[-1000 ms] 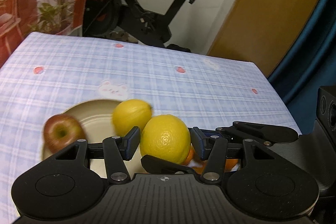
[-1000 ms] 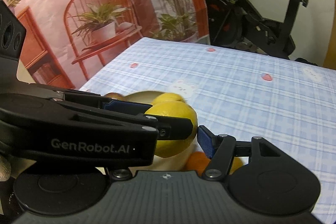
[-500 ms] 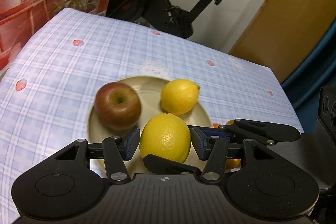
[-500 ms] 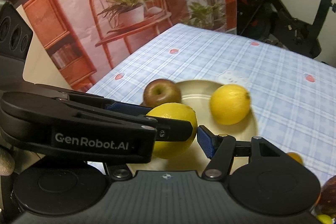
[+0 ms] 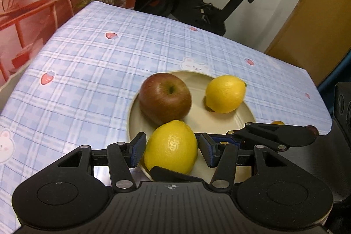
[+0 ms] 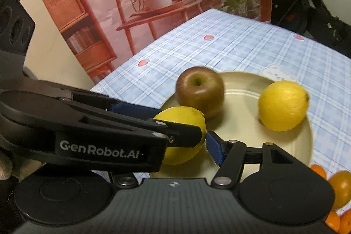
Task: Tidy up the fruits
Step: 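Lower the clamped lemon onto the cream plate with both tools, then open both tools to release the lemon on the plate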
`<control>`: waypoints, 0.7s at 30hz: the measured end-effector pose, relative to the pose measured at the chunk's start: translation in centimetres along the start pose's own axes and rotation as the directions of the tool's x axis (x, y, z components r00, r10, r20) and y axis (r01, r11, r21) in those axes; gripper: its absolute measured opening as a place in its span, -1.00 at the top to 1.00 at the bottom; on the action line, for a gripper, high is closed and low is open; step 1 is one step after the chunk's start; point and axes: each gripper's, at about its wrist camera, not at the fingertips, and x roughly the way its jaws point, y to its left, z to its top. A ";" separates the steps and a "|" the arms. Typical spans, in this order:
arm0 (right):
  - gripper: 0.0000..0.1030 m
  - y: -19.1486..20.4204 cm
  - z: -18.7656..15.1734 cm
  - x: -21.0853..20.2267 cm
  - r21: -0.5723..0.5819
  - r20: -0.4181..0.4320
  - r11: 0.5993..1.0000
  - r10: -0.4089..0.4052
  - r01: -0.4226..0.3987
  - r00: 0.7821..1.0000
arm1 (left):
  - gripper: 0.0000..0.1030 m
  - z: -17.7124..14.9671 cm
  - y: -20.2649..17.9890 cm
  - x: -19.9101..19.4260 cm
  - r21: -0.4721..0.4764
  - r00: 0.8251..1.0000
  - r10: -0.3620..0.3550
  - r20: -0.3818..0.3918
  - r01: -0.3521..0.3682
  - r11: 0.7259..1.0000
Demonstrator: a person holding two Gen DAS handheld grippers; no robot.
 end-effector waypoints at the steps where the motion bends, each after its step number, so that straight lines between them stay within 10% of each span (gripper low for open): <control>1: -0.22 0.0 0.0 0.2 -0.002 0.001 1.000 0.002 -0.001 1.000 | -0.08 0.0 0.1 0.0 -0.002 1.000 0.003 0.001 -0.003 1.000; 21: -0.29 -1.5 -0.5 -4.8 0.014 0.103 1.000 -0.023 0.022 0.994 | -0.17 1.1 -3.7 -2.1 0.062 0.995 0.047 0.091 -0.053 0.997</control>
